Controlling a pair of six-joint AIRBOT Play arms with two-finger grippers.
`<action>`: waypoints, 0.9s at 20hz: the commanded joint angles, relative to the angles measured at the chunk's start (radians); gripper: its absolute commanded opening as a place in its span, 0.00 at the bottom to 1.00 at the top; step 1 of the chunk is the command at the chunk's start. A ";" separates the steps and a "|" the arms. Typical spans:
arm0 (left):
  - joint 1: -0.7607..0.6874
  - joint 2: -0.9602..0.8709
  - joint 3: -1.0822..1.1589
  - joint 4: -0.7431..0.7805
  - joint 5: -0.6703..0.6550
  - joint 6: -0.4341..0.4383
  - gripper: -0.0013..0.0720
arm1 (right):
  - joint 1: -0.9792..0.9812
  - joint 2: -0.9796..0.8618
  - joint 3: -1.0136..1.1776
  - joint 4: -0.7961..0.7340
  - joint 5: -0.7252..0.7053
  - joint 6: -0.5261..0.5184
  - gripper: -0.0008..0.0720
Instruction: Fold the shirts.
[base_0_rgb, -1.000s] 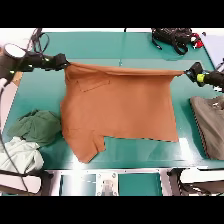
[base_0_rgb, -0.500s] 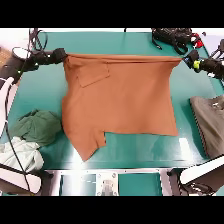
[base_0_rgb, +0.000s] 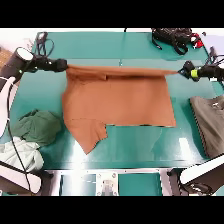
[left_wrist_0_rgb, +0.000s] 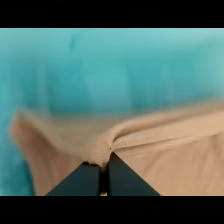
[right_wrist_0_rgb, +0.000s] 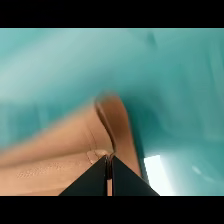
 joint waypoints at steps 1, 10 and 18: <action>0.000 -0.039 0.000 0.081 -0.130 -0.014 0.05 | -0.002 0.012 -0.107 -0.077 0.111 0.033 0.02; 0.000 -0.108 0.000 0.064 -0.208 -0.035 0.05 | -0.003 0.042 -0.208 -0.077 0.144 0.036 0.03; 0.058 -0.105 0.113 0.072 -0.660 -0.214 0.78 | -0.068 0.182 -0.191 -0.333 0.338 0.157 0.02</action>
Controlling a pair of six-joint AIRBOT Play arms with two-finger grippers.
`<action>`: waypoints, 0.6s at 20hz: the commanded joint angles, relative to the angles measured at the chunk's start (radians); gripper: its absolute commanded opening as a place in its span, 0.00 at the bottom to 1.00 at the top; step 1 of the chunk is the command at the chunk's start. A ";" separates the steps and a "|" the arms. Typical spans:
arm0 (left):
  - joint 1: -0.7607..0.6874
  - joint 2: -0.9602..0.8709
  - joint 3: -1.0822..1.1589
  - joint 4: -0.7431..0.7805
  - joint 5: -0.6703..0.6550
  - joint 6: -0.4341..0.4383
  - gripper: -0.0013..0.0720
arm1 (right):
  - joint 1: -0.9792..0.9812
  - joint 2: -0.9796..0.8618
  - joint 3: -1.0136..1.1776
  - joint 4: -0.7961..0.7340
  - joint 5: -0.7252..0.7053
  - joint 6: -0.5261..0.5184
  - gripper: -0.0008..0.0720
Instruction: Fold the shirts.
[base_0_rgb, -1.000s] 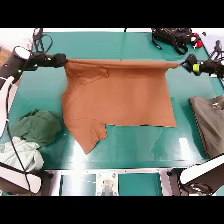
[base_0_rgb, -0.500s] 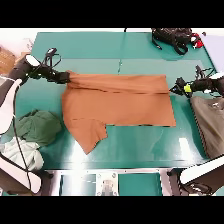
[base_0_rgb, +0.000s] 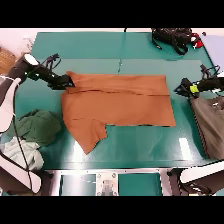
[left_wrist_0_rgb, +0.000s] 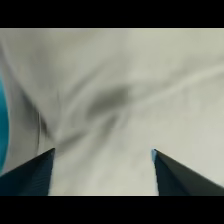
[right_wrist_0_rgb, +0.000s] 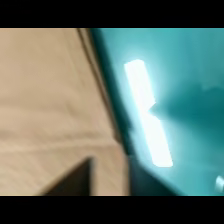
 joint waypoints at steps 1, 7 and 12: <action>0.042 0.003 0.060 0.003 -0.292 -0.098 0.32 | -0.040 0.086 -0.034 -0.136 0.127 0.070 0.03; 0.030 0.237 -0.174 0.068 -0.324 -0.143 0.05 | -0.074 0.385 -0.462 -0.137 0.102 0.101 0.03; 0.029 0.663 -0.732 0.119 -0.085 -0.198 0.38 | -0.109 0.666 -0.817 -0.116 -0.015 0.187 0.39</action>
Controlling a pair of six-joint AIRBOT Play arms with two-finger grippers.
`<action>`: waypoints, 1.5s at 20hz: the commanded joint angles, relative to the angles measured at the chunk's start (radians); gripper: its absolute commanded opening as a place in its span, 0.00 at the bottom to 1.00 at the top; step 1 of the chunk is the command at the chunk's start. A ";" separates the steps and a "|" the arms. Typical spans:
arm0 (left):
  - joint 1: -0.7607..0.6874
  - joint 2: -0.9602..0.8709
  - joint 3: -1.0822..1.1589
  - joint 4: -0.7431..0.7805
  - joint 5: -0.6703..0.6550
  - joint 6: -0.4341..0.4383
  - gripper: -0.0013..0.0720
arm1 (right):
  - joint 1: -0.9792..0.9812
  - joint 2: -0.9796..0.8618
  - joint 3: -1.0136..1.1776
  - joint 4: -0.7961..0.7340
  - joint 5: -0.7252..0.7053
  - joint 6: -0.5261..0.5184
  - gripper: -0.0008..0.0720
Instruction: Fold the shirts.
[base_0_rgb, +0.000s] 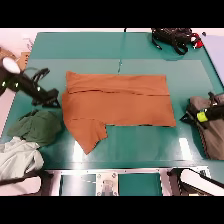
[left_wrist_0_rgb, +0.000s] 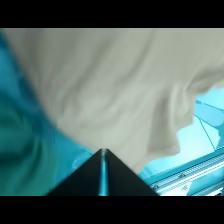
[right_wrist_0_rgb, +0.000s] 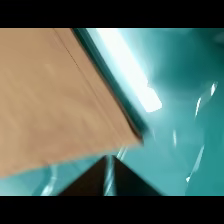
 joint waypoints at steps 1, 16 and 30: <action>-0.001 0.260 -0.358 0.017 0.173 -0.053 0.74 | -0.012 0.158 -0.225 0.054 -0.106 0.044 0.55; -0.264 0.250 -0.719 -0.197 0.740 -0.165 0.75 | 0.164 -0.023 -0.309 0.388 -0.477 0.034 0.56; -0.263 0.494 -0.462 0.065 0.195 -0.114 0.05 | -0.089 0.193 -0.263 0.150 -0.130 -0.061 0.03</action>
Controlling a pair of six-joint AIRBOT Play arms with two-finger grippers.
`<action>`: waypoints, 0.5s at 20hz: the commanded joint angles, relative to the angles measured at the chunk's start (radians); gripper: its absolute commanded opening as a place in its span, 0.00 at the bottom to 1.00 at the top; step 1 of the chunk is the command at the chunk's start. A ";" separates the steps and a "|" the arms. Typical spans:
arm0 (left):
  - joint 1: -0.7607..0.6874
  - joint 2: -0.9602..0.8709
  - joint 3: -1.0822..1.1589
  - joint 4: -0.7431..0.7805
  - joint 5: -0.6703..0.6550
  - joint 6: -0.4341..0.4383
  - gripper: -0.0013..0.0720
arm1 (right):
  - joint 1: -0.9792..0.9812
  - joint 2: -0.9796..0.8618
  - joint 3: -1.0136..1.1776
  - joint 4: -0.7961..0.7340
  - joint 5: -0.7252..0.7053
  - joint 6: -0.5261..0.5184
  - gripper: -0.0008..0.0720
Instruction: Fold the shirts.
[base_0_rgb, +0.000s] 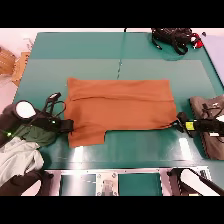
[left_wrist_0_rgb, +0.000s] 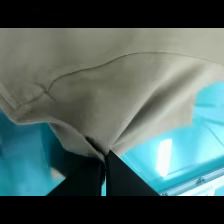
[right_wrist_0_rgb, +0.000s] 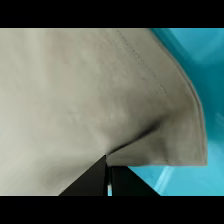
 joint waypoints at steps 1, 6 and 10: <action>0.000 0.050 0.052 0.059 -0.125 -0.015 0.05 | -0.080 0.099 0.006 -0.056 0.117 -0.002 0.03; 0.000 0.037 0.067 0.010 0.035 0.012 0.05 | -0.026 0.135 0.058 -0.005 0.095 -0.002 0.03; 0.000 -0.108 0.246 0.013 0.090 0.048 0.05 | 0.064 0.043 0.222 0.075 0.014 -0.002 0.03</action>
